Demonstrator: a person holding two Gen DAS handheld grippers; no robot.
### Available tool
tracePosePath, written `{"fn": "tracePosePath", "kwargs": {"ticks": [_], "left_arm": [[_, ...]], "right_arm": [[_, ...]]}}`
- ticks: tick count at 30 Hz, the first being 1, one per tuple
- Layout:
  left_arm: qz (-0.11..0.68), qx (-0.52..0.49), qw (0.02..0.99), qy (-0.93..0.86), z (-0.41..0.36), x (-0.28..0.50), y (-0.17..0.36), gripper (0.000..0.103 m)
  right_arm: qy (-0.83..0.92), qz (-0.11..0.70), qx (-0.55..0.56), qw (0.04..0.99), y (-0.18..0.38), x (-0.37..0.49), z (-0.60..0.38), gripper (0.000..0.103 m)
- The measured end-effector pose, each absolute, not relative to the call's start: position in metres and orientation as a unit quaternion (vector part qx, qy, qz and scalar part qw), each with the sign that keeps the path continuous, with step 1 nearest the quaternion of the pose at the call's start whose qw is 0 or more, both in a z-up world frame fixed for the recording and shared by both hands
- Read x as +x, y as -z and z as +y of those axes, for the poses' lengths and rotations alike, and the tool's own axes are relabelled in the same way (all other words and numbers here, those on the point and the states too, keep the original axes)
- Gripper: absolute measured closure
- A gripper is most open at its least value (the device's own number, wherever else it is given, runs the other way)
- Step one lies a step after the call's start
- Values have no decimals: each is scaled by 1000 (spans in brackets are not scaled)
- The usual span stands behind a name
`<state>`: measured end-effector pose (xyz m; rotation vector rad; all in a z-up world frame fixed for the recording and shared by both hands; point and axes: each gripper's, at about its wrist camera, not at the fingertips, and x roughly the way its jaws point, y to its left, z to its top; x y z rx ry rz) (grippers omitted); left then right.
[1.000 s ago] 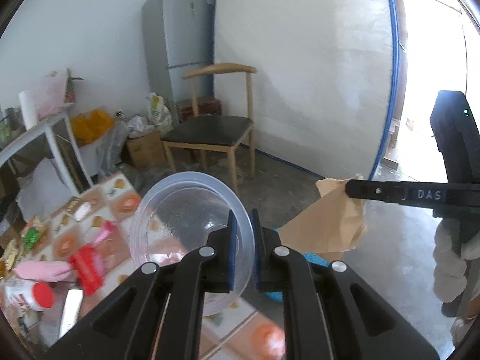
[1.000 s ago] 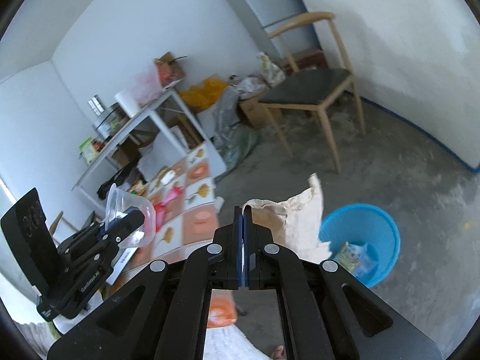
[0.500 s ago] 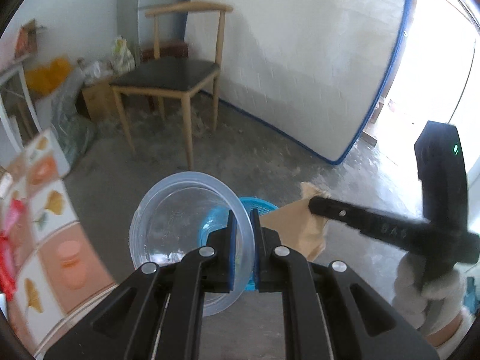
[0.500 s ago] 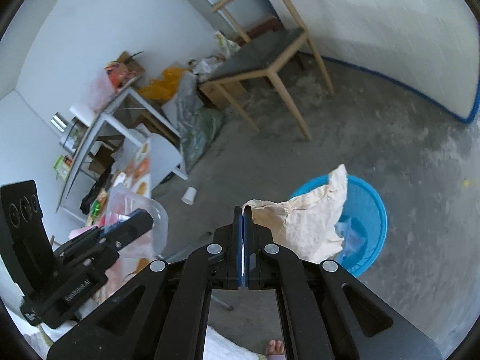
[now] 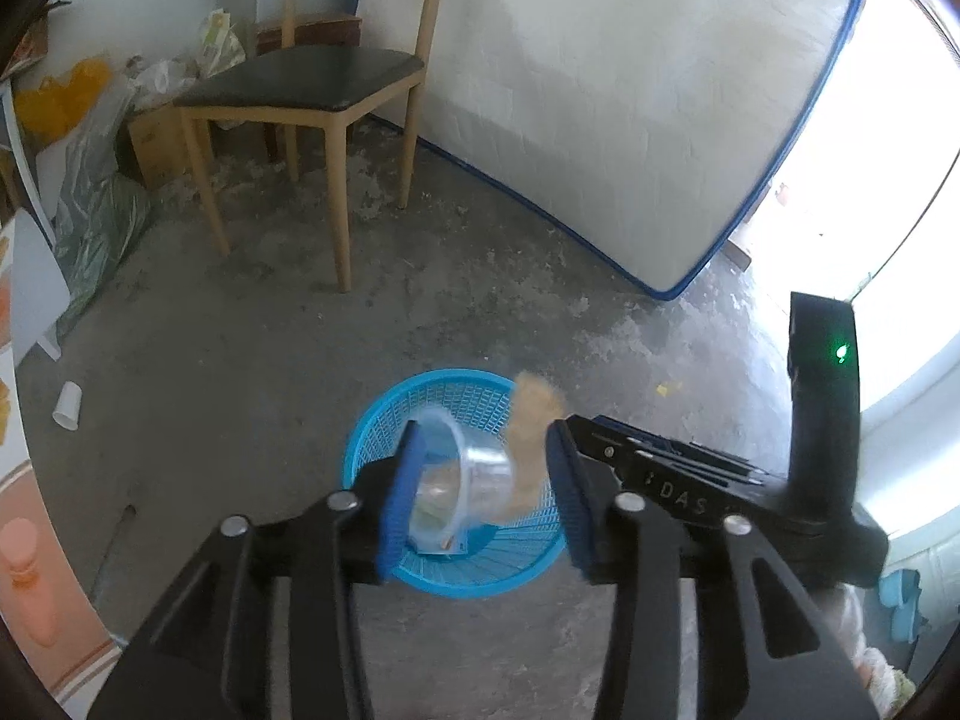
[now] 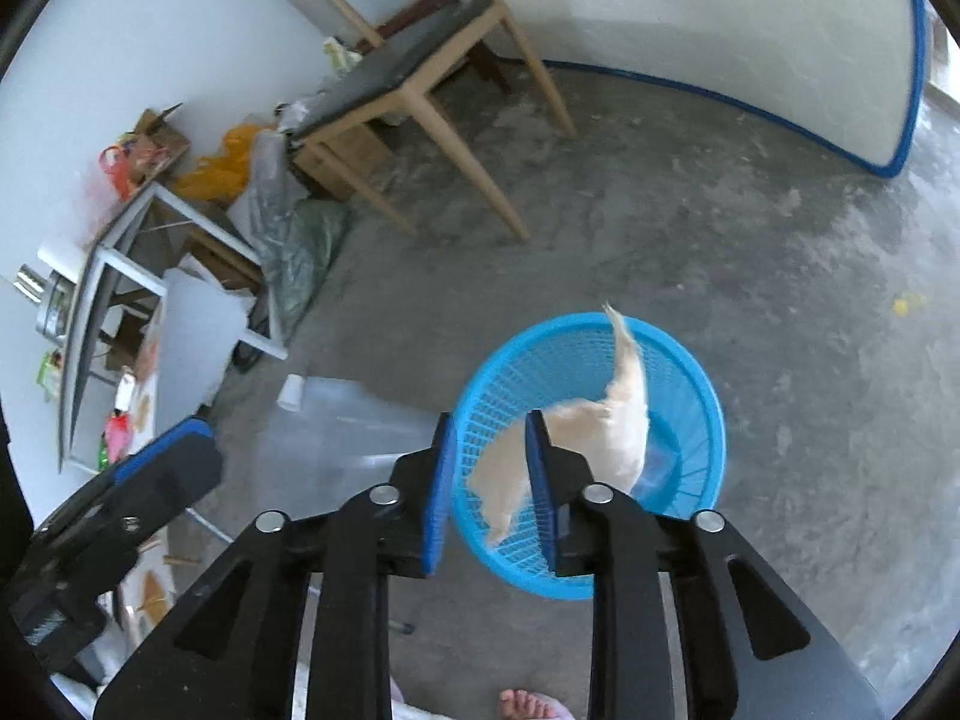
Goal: Collect trash
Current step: 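Open both tools to drop the cup and paper into the basket, then turn both tools back toward the table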
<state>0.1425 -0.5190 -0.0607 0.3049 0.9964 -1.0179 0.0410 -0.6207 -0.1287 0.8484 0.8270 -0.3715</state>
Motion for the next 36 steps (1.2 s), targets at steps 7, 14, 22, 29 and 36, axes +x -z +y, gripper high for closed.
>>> {"fn": "tracePosePath", "kwargs": {"ticks": [7, 14, 22, 29, 36], "left_arm": [[454, 128, 746, 469, -512, 145, 57, 58], [433, 117, 754, 480, -493, 132, 33, 55], [400, 93, 778, 476, -429, 115, -18, 41], [366, 56, 819, 439, -337, 109, -54, 33], [356, 3, 855, 377, -230, 112, -69, 32]], "right_arm": [[185, 386, 396, 813, 128, 33, -620, 76], [186, 366, 379, 830, 102, 17, -611, 64], [153, 346, 356, 854, 54, -5, -575, 50], [92, 328, 337, 877, 11, -6, -528, 44], [17, 330, 310, 892, -17, 21, -474, 42]]}}
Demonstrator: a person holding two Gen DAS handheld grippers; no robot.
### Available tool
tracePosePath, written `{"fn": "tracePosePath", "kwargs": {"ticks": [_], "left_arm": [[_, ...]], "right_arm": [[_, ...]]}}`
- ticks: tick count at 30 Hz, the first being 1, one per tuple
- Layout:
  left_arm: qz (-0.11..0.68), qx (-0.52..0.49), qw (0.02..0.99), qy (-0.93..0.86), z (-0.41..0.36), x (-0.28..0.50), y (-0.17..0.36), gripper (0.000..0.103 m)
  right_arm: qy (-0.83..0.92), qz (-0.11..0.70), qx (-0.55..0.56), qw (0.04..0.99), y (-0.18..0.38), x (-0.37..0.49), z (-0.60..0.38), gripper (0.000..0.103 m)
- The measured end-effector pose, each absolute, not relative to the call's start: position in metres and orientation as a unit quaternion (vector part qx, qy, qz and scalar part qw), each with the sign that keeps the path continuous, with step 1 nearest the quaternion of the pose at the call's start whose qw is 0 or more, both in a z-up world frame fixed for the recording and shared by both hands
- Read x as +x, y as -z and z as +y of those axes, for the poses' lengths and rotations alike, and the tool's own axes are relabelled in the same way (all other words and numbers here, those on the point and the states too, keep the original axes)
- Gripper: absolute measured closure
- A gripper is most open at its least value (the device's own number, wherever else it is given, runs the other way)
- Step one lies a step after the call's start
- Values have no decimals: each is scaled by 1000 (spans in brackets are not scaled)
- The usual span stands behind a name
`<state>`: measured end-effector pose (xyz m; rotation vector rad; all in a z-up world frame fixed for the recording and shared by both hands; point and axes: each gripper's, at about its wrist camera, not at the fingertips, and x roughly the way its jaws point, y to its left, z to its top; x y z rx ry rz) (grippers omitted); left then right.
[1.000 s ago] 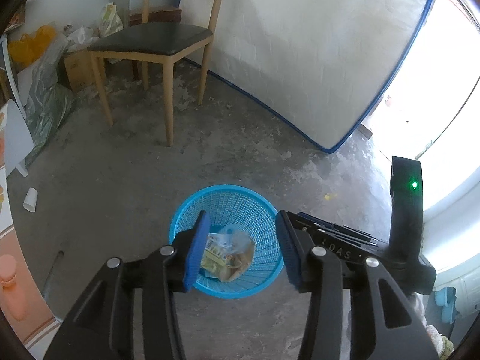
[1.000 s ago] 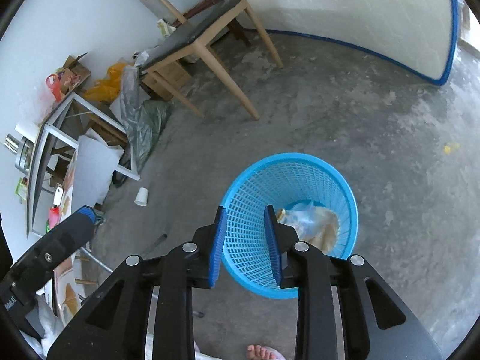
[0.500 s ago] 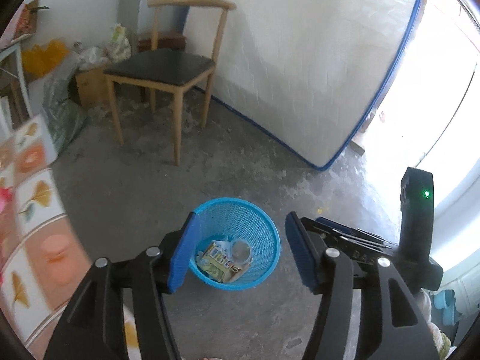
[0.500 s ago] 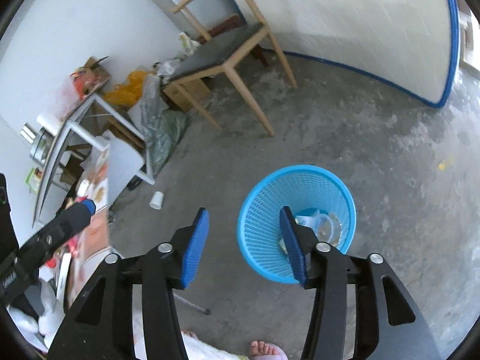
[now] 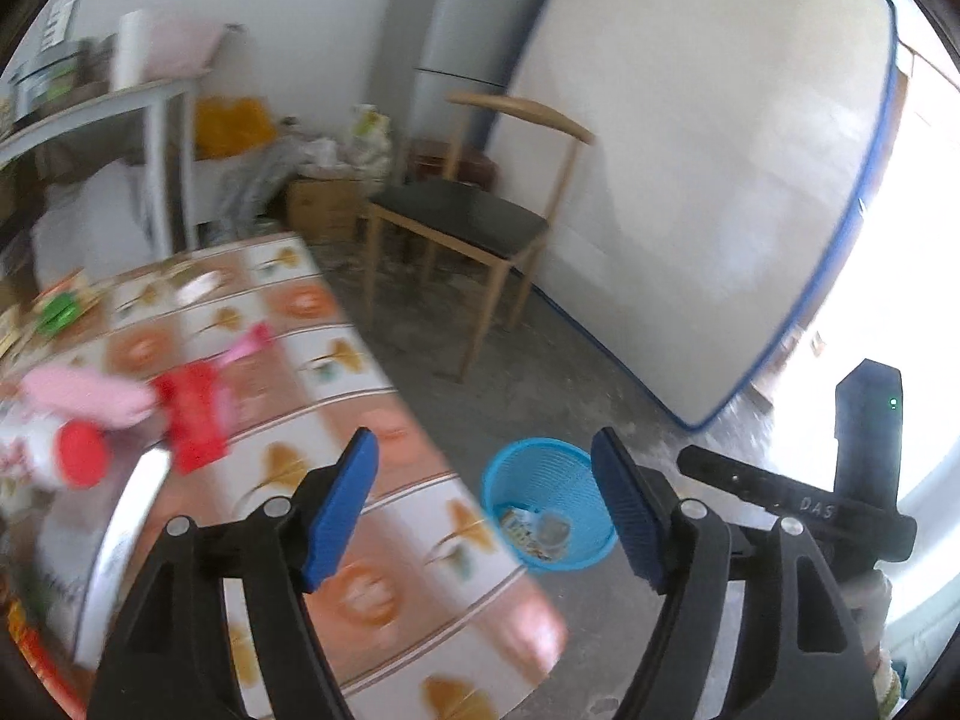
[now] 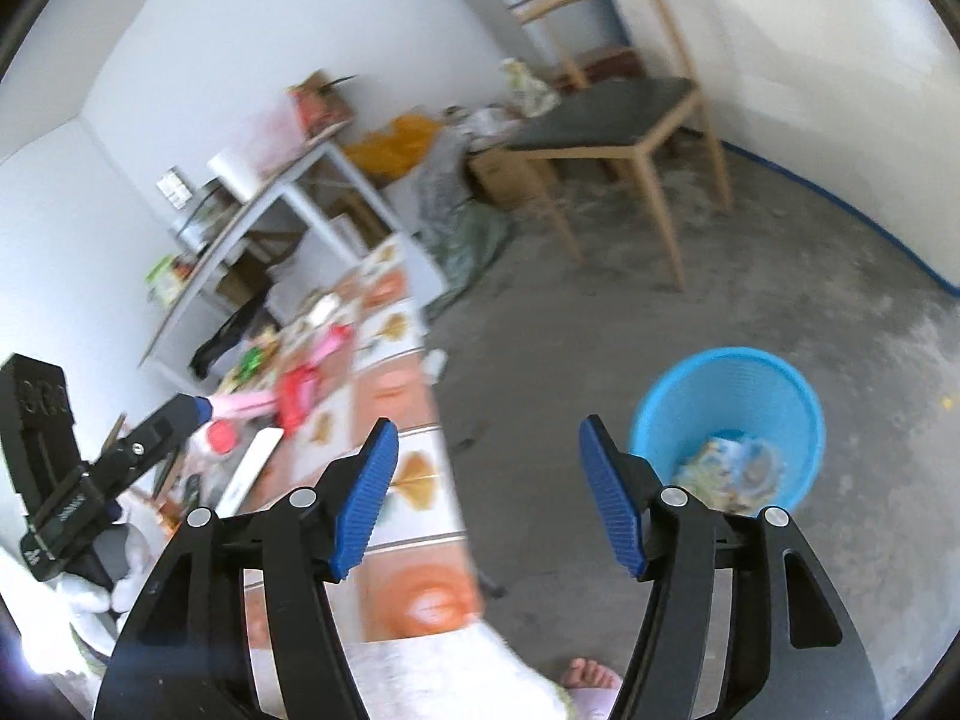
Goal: Collect trash
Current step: 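Turn both tools back toward the table, then grasp the pink mesh sponge with the left tool while the right tool grasps the red mesh bag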
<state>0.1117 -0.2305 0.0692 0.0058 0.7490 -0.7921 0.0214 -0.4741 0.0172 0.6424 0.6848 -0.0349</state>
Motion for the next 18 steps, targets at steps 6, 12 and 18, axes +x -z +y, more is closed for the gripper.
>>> {"fn": "tracePosePath", "kwargs": {"ticks": [6, 12, 18], "left_arm": [[358, -38, 867, 344, -161, 112, -73, 31], [358, -66, 878, 311, -96, 125, -86, 30], [401, -41, 867, 295, -54, 168, -116, 27]], "right_arm": [[-59, 348, 285, 891, -33, 59, -417, 40], [-117, 378, 263, 880, -41, 105, -359, 37], [-130, 423, 246, 863, -32, 163, -316, 37]]}}
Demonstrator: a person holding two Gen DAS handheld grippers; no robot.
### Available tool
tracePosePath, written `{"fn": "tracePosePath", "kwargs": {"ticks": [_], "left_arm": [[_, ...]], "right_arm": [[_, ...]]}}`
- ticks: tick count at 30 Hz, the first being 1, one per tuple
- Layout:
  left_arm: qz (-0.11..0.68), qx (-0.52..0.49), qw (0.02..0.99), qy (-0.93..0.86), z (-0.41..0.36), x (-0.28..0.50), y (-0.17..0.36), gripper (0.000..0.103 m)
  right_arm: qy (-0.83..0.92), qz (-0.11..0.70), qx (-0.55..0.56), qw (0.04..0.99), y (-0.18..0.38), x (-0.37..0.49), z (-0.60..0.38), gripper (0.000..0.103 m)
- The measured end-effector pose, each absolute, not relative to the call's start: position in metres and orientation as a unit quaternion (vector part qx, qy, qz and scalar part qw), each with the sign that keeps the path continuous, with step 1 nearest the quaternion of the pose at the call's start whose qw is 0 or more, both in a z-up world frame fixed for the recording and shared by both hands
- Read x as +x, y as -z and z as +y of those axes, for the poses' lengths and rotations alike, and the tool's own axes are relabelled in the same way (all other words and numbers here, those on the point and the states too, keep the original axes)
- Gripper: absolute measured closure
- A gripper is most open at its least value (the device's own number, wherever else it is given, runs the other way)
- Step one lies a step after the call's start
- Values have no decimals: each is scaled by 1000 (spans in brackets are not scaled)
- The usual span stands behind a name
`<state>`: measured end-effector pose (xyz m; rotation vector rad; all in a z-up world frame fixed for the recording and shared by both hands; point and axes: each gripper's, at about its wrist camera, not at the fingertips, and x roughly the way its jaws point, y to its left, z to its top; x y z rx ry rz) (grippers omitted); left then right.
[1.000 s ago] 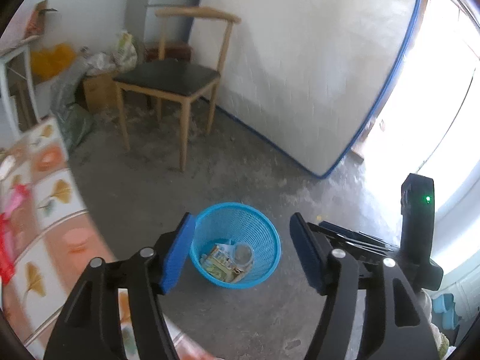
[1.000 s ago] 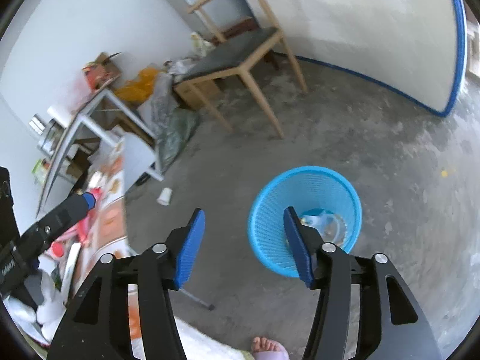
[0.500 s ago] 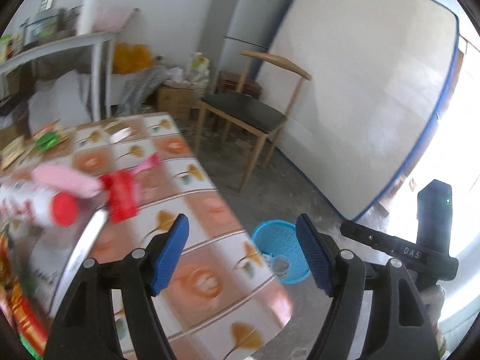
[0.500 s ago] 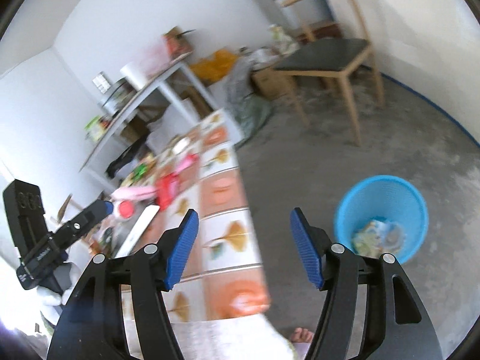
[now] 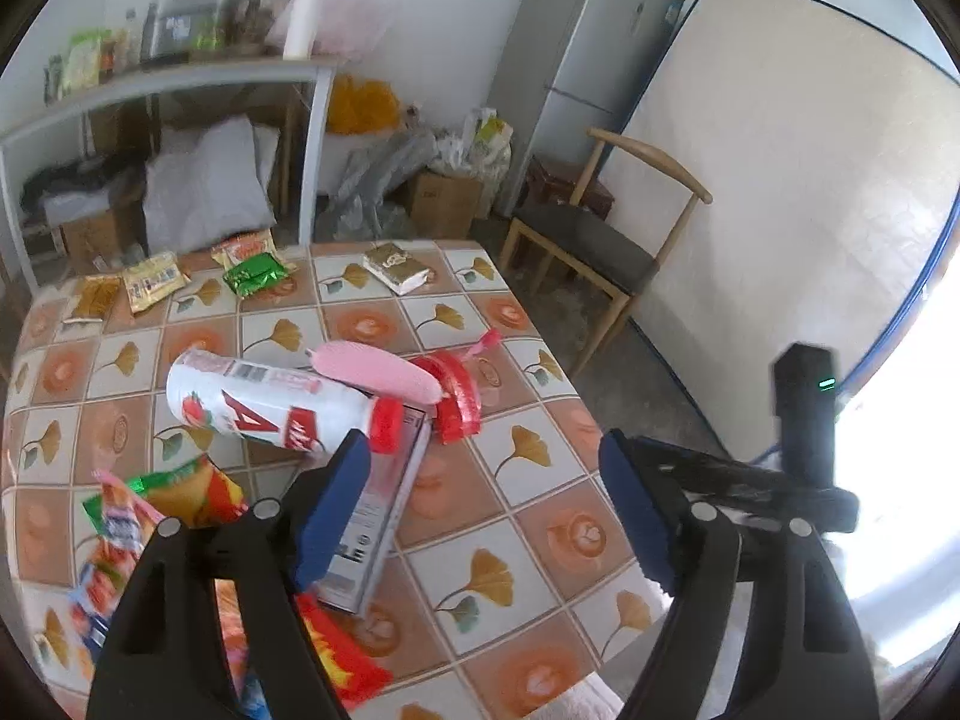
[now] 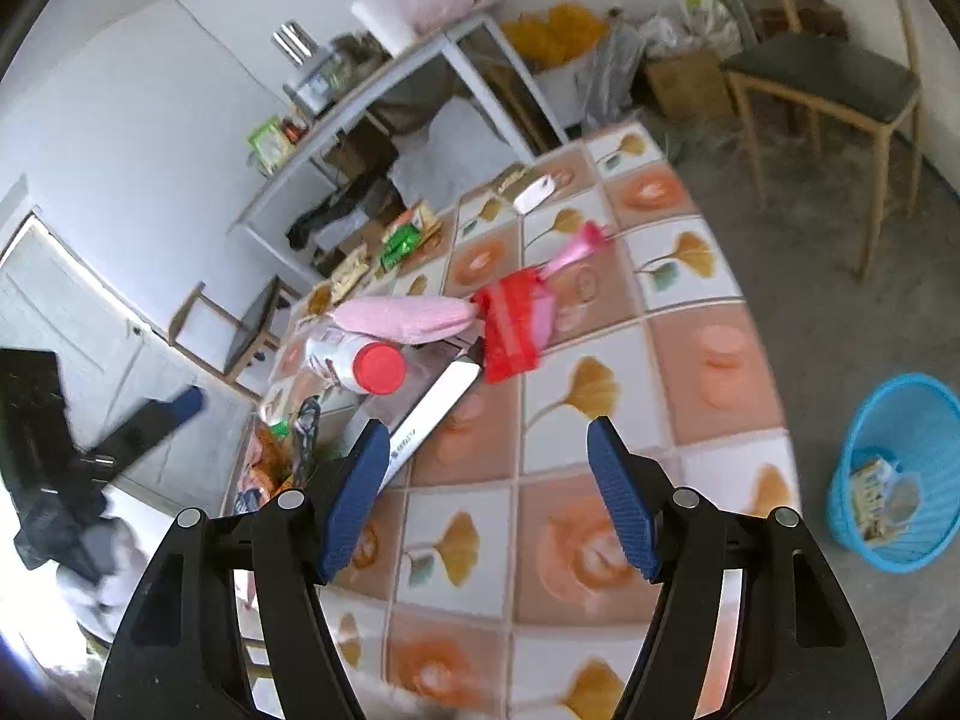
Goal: Collect trash
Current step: 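Grasp the pink mesh sponge with the left tool while the right tool grasps the red mesh bag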
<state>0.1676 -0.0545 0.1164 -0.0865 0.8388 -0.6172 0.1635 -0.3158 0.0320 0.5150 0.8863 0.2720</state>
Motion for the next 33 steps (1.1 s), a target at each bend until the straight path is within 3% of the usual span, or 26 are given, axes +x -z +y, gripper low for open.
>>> {"fn": "tracePosePath", "kwargs": {"ticks": [7, 12, 23, 33], "left_arm": [[474, -46, 836, 271, -43, 259, -107, 27], [542, -67, 801, 246, -49, 321, -78, 27], [627, -31, 744, 229, -72, 365, -31, 28], [653, -49, 714, 250, -90, 367, -18, 28]], "right_arm": [[-124, 460, 206, 855, -12, 221, -285, 38], [-115, 479, 177, 852, 3, 250, -276, 43], [-128, 502, 164, 839, 21, 278, -281, 55], [-144, 511, 171, 830, 33, 289, -278, 79]]}}
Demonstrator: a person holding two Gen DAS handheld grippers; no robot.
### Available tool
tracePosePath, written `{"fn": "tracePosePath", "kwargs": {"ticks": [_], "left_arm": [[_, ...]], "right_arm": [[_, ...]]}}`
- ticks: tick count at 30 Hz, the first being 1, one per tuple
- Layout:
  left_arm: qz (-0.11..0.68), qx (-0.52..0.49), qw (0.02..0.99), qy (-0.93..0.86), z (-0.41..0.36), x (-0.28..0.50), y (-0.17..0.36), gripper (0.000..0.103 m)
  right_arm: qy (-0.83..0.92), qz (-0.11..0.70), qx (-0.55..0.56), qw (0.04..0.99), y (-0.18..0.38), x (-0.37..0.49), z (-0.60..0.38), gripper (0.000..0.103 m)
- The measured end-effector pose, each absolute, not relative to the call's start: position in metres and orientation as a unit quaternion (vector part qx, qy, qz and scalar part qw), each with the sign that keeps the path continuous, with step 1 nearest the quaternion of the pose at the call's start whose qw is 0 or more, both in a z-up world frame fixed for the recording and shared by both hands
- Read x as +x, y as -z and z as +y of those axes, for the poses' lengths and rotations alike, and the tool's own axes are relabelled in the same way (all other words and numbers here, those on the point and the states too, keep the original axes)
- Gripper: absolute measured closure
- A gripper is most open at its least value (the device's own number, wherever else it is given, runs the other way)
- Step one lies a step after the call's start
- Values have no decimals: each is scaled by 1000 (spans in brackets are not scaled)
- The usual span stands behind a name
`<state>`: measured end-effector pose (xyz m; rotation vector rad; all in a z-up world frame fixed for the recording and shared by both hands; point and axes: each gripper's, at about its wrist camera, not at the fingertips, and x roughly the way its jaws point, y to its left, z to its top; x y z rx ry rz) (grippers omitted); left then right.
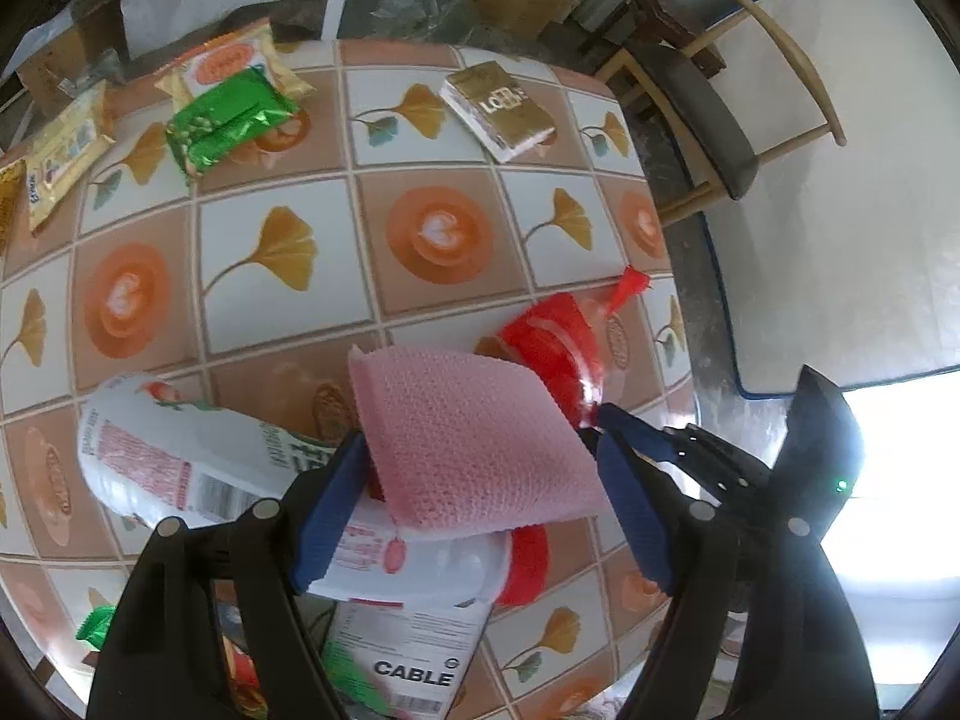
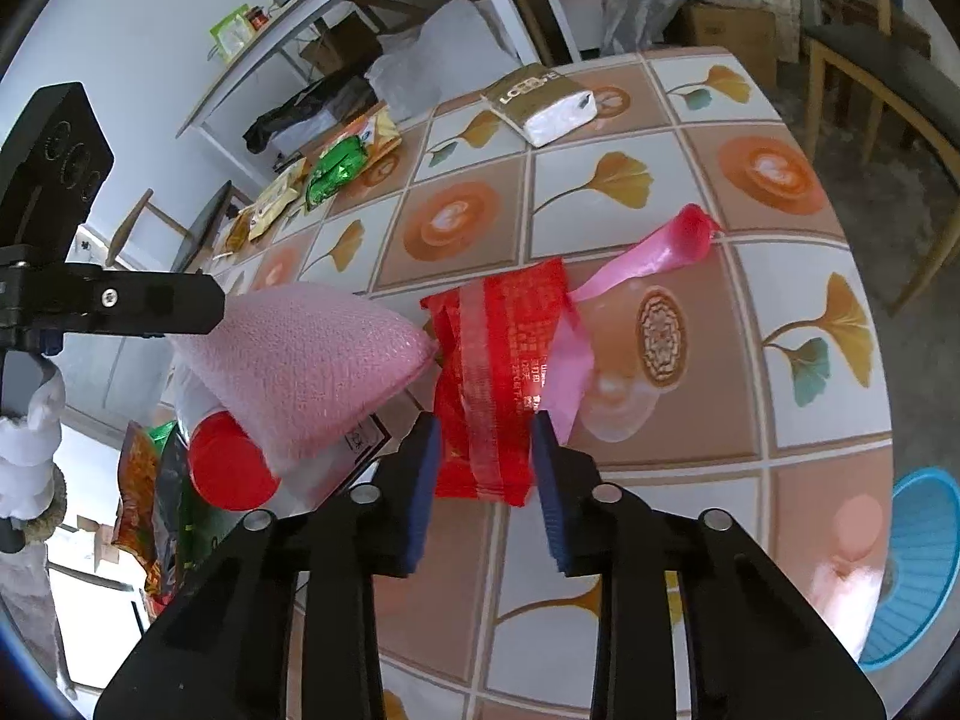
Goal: Collect trash
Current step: 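Grasp the pink mesh sponge with the left tool while the right tool grasps the red mesh bag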
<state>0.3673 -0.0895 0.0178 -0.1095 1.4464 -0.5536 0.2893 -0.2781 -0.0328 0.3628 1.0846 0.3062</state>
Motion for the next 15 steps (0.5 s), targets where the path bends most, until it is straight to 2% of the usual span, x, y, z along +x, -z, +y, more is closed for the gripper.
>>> {"fn": "tracePosePath", "kwargs": {"ticks": [4, 9, 15], "left_arm": [[650, -46, 716, 250, -94, 365, -16, 31], [637, -40, 731, 241, -93, 362, -18, 53], [622, -57, 741, 248, -86, 359, -25, 70]], "right_arm": [[-145, 511, 178, 828, 36, 291, -280, 87], [-141, 508, 181, 830, 36, 288, -284, 90], [-138, 502, 187, 833, 35, 284, -288, 91]]}}
